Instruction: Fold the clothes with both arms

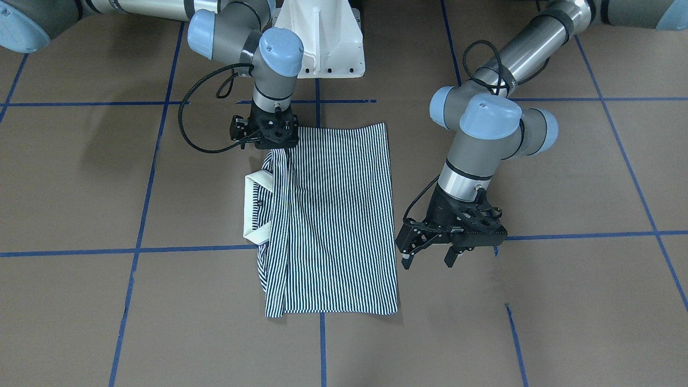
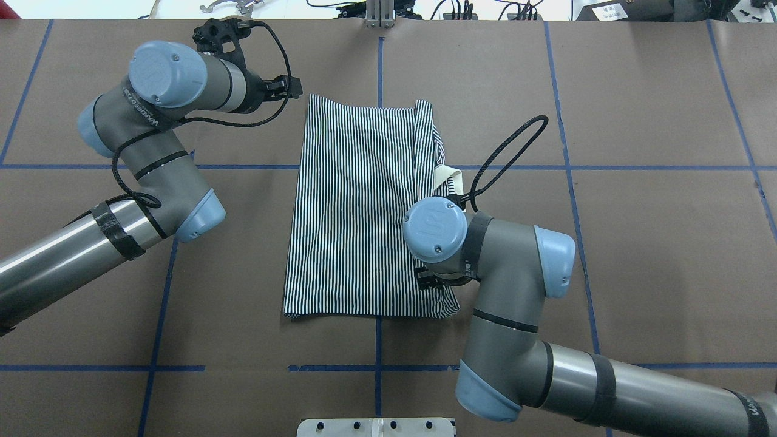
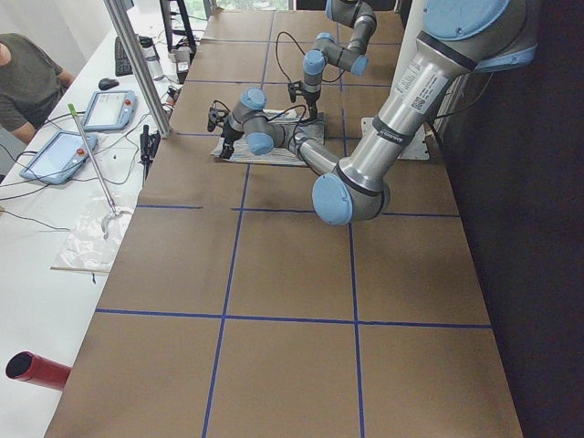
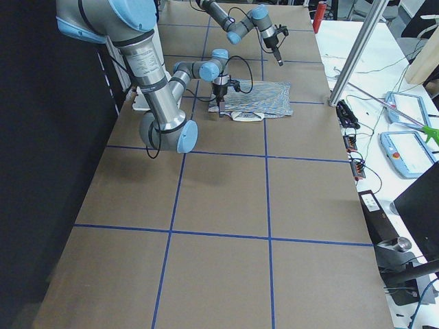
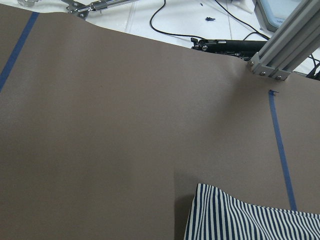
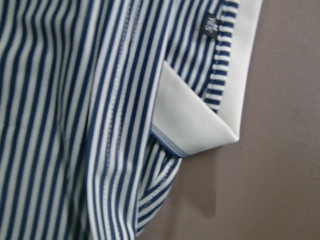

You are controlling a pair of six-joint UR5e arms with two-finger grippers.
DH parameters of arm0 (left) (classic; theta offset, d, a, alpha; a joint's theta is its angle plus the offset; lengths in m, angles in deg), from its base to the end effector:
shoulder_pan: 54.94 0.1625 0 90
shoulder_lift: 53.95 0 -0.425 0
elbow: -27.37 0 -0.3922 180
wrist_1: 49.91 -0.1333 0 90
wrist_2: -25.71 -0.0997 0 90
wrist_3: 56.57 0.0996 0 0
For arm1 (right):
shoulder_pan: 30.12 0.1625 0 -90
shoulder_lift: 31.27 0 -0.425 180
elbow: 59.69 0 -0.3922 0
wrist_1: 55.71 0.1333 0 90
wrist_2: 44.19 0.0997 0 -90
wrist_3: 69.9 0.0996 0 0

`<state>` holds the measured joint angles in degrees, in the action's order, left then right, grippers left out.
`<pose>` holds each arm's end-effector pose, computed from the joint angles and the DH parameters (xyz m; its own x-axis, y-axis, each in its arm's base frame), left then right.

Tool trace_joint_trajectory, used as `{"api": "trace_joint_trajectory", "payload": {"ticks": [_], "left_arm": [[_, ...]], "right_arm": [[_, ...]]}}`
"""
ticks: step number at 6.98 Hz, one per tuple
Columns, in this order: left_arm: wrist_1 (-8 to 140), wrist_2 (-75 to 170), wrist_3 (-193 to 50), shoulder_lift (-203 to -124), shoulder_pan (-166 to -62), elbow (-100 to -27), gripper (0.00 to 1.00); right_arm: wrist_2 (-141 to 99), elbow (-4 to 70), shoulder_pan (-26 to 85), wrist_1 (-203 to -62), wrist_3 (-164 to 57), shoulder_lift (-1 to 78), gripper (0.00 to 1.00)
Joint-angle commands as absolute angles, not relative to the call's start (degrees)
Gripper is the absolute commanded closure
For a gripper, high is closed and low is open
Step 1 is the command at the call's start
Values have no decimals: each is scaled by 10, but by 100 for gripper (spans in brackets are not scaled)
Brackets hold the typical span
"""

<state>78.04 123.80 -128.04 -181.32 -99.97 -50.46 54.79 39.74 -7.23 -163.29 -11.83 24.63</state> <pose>0.4427 -0.6120 0.2889 0.4971 -0.0524 -0.8661 0.4785 0.8492 0.2233 -0.5579 -0.3634 0.2891 0.8729 -0.1985 0.4456 0.1654 0.9798 0.1123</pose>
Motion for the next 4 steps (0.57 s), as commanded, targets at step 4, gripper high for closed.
{"api": "trace_joint_trajectory", "payload": {"ticks": [4], "left_arm": [[779, 1239, -1281, -1814, -1000, -507, 0]], "right_arm": [[550, 460, -6, -1608, -182, 251, 0]]}}
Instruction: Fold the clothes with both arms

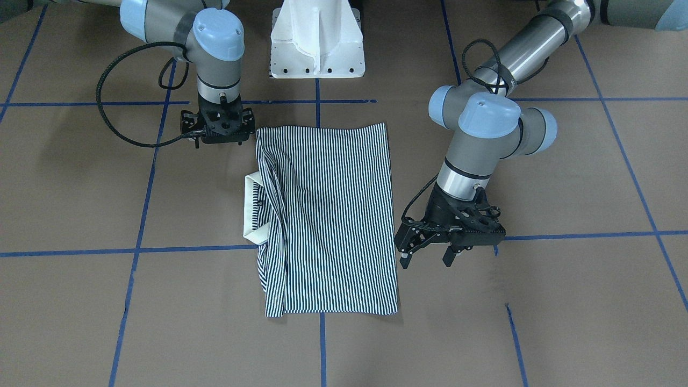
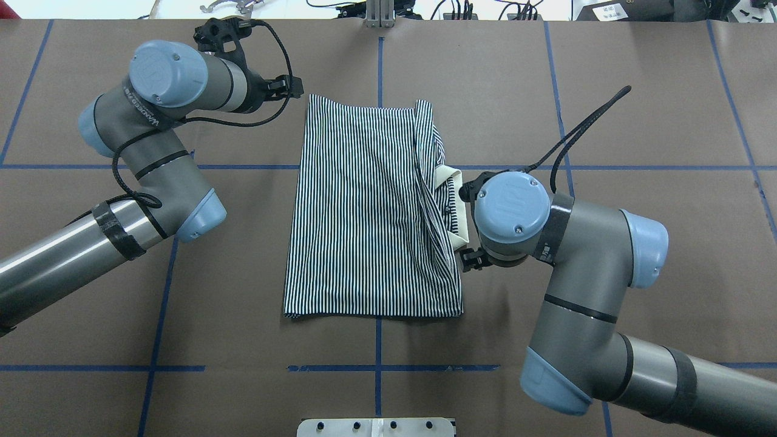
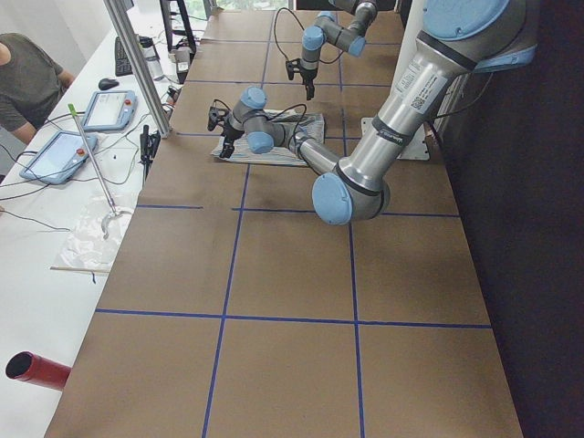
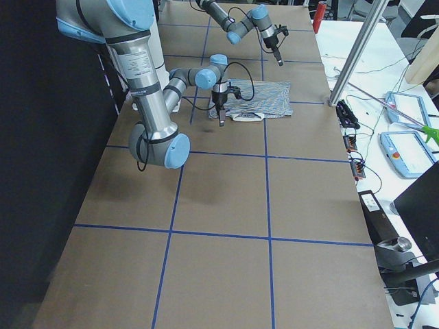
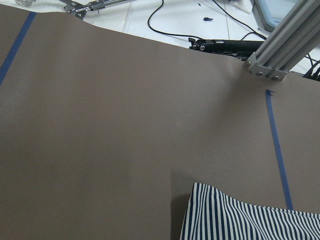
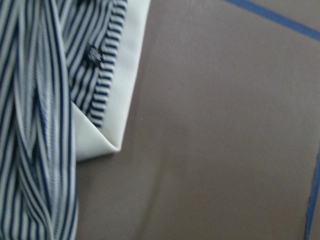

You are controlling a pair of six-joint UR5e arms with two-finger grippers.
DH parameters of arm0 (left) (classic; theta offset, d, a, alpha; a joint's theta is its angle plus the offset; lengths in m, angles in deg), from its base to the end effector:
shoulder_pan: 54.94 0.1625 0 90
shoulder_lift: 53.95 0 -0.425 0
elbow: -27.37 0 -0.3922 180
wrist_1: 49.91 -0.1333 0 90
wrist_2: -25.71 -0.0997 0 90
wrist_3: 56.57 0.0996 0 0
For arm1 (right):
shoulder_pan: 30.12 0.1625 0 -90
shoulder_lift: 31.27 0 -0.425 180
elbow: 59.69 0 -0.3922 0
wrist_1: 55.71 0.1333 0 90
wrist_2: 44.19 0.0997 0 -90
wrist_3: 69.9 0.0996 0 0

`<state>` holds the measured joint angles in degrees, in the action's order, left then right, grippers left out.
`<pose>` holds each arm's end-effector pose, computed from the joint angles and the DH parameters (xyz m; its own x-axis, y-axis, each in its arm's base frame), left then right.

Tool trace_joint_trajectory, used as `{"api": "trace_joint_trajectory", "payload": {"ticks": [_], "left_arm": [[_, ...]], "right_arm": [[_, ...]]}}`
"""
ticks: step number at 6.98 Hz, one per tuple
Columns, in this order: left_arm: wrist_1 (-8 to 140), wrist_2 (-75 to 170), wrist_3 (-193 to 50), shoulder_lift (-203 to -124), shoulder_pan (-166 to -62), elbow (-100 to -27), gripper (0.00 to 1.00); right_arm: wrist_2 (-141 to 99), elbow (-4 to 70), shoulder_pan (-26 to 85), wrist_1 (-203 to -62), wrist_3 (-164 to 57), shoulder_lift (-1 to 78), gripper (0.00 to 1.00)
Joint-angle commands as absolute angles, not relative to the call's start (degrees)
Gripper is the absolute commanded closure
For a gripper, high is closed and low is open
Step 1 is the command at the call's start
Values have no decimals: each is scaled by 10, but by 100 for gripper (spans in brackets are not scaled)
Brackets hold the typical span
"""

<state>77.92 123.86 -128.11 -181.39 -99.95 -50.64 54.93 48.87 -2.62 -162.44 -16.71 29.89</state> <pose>0.4427 -0.6114 0.2867 0.4949 -0.0517 -0.8674 0.4785 0.8495 0.2224 -0.4836 -0.3842 0.2798 0.8410 -0.2291 0.4901 0.1495 0.9690 0.1965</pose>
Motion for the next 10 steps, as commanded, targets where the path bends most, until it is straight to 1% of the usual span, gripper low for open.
{"api": "trace_joint_trajectory", "payload": {"ticks": [1, 2, 3, 10], "left_arm": [[780, 1239, -1281, -1814, -999, -507, 0], [780, 1239, -1281, -1813, -999, -506, 0], [781, 1238, -1281, -1813, -999, -506, 0], [787, 1238, -1281, -1815, -999, -507, 0]], "right_arm": [[550, 386, -6, -1560, -180, 211, 0], [550, 319, -7, -1530, -179, 171, 0], [555, 300, -10, -1531, -182, 168, 0], [562, 295, -15, -1543, -194, 201, 0]]}}
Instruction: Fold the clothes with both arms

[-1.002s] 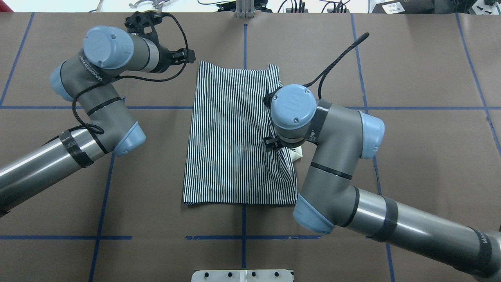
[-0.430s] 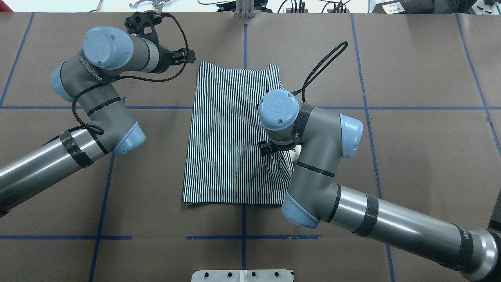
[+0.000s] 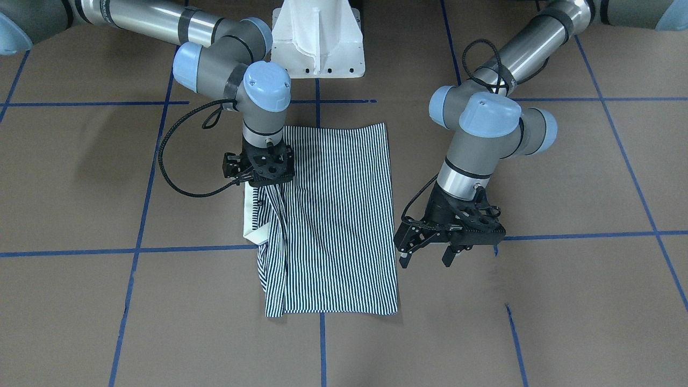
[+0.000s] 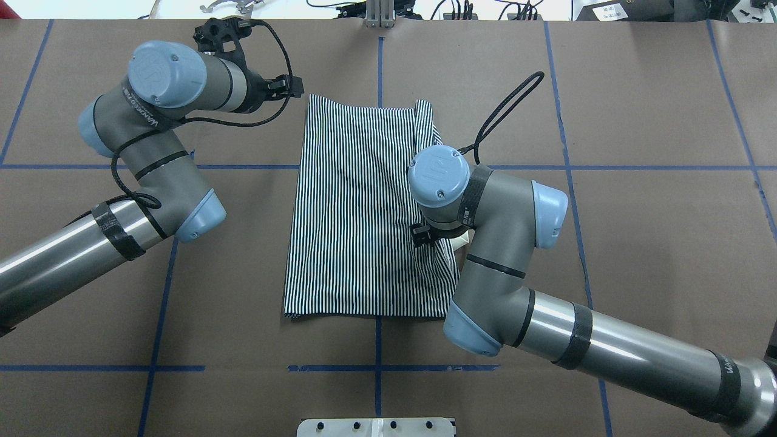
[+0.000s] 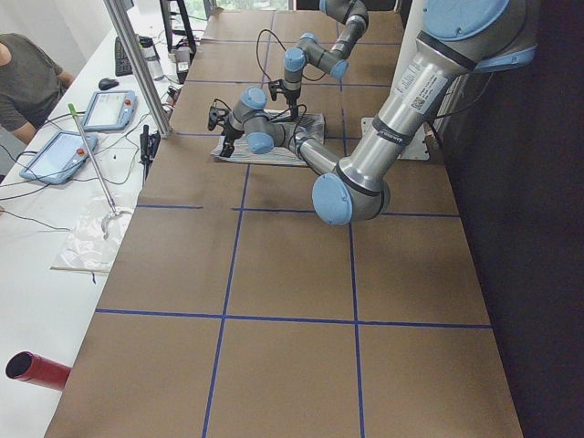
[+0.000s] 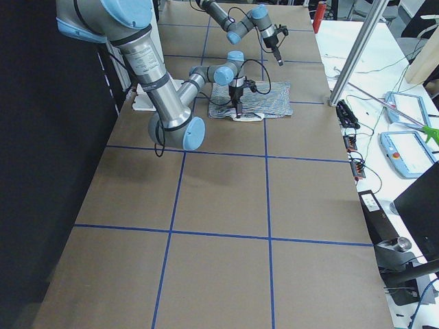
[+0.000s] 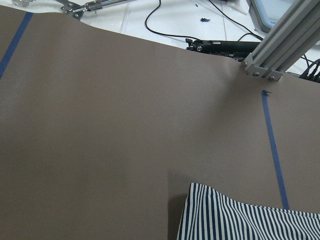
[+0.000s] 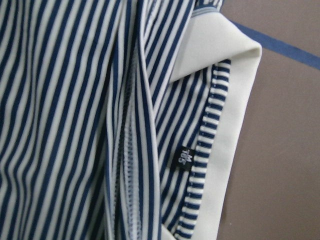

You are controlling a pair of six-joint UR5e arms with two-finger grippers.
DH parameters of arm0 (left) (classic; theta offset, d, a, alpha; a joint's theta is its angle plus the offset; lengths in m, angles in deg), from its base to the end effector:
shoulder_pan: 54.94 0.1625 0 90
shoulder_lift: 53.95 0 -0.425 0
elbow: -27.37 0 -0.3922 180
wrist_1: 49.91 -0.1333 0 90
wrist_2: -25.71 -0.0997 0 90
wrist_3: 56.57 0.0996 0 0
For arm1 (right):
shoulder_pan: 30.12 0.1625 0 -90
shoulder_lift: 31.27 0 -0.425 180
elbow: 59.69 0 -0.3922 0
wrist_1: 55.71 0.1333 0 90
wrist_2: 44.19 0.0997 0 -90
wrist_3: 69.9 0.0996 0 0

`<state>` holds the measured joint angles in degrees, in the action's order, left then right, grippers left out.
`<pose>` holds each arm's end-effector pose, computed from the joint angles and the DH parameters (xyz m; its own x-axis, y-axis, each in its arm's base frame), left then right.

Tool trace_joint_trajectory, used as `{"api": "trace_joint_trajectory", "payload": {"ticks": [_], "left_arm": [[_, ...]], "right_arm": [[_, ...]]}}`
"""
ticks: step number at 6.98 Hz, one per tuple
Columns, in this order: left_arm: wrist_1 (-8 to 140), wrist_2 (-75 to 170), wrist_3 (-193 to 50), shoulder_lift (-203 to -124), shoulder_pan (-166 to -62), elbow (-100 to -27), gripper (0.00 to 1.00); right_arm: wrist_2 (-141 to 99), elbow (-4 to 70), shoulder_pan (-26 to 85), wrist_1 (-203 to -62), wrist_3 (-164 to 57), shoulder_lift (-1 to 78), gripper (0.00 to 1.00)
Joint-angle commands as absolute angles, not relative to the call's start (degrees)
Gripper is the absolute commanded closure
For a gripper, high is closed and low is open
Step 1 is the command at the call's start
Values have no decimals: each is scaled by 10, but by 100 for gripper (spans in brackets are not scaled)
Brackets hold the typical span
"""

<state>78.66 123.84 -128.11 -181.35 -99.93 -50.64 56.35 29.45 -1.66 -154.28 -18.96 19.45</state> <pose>0.4424 -0.6108 0.2855 0.4874 -0.0440 -0.8720 0.4804 0.8475 0.2257 -0.5707 -0.4403 0.2831 0.8369 -0.2510 0.4865 0.1789 0.9653 0.1904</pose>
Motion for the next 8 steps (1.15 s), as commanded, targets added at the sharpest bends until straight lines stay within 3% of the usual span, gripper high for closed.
{"api": "trace_joint_trajectory", "payload": {"ticks": [1, 3, 4, 5, 6, 8], "left_arm": [[787, 1238, -1281, -1817, -999, -507, 0], [787, 1238, -1283, -1816, -998, -507, 0], [787, 1238, -1283, -1817, -998, -507, 0], [787, 1238, -1283, -1816, -998, -507, 0], [787, 1239, -1282, -1816, -998, -508, 0], [786, 1239, -1282, -1813, -998, -516, 0]], "right_arm": [[566, 307, 3, -1544, -196, 216, 0], [567, 412, 59, -1567, -297, 311, 0], [566, 429, 61, -1561, -320, 353, 0], [570, 431, 71, -1561, -320, 341, 0], [570, 411, 77, -1562, -312, 292, 0], [570, 224, 92, -1514, -303, 124, 0]]}}
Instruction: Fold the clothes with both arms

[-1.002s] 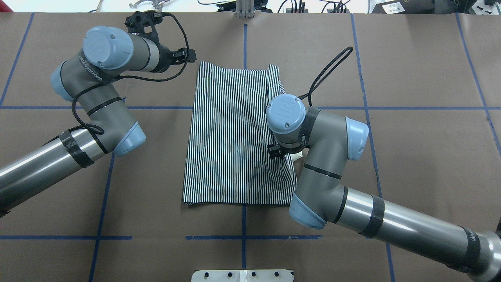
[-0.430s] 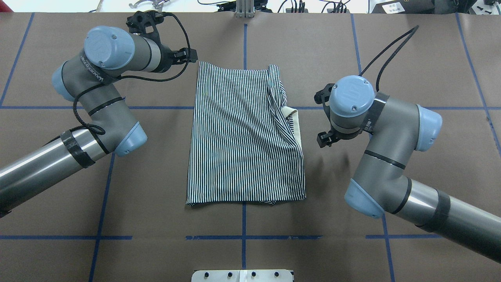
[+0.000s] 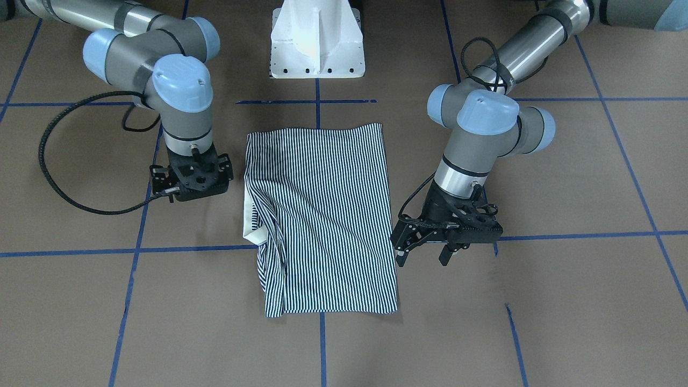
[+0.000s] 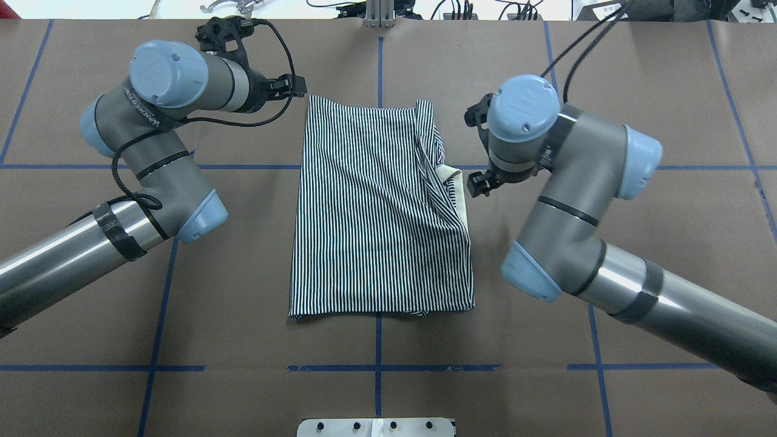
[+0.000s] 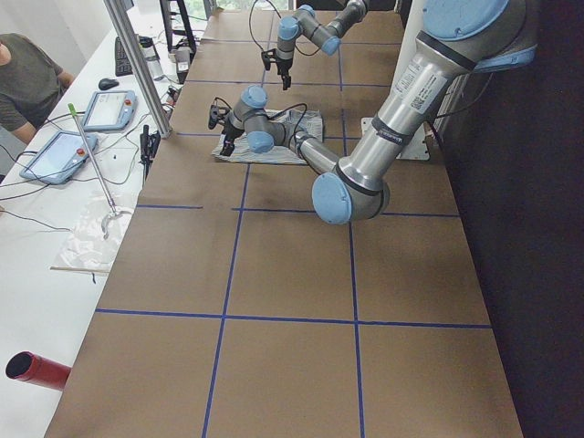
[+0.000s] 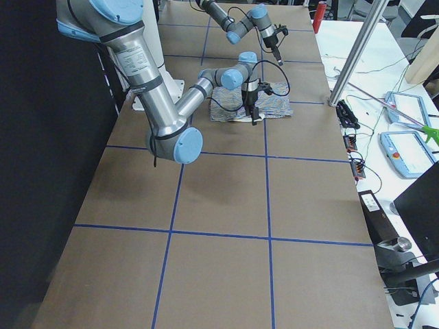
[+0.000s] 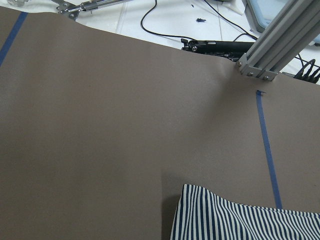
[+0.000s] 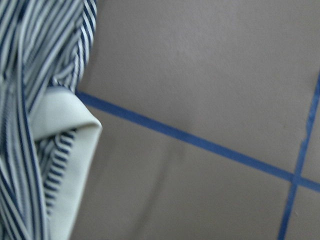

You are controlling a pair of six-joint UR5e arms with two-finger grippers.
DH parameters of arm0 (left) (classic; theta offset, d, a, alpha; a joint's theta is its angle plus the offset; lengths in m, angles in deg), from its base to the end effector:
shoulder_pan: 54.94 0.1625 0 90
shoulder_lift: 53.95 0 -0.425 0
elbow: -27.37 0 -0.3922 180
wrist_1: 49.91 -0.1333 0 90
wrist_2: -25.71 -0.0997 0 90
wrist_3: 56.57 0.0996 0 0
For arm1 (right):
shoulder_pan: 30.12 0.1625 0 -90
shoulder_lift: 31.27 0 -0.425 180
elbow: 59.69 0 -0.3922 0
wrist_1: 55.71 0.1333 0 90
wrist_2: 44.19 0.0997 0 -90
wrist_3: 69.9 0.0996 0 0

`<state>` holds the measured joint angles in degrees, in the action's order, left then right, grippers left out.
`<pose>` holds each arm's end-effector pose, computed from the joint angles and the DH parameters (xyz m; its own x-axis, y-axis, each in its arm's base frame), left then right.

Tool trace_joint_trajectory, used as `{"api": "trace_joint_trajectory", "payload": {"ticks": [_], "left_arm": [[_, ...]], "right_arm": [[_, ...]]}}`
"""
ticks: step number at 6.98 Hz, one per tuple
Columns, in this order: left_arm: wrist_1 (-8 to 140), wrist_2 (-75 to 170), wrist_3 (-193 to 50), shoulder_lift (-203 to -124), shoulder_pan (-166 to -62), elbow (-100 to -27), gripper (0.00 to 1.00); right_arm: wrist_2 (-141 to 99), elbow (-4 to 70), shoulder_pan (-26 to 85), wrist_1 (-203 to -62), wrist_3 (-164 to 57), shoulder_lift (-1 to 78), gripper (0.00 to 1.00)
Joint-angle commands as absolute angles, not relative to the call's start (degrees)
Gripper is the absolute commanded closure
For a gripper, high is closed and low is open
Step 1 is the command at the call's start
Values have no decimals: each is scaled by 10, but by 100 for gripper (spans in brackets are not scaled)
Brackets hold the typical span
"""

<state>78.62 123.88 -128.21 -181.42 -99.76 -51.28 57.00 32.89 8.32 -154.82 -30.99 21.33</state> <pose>0.4427 -0.6079 0.2793 0.4793 -0.0368 -0.8769 0.4801 0.8474 0.2269 -0.4730 -0.5210 0.2808 0.8361 -0.3109 0.4519 0.1891 0.9367 0.2946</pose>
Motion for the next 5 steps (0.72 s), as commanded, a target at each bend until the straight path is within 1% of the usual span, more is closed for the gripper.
{"api": "trace_joint_trajectory", "payload": {"ticks": [1, 2, 3, 5], "left_arm": [[786, 1239, -1281, -1814, -998, -516, 0], [786, 1240, -1281, -1813, -998, -516, 0], [785, 1247, -1281, -1812, -998, -516, 0], [788, 1270, -1281, -1809, -1000, -516, 0]], "right_arm": [[571, 127, 95, -1440, -279, 76, 0], [571, 58, 93, -1433, -272, 31, 0], [571, 38, 82, -1433, -272, 20, 0], [570, 34, 70, -1437, -273, 26, 0]]}}
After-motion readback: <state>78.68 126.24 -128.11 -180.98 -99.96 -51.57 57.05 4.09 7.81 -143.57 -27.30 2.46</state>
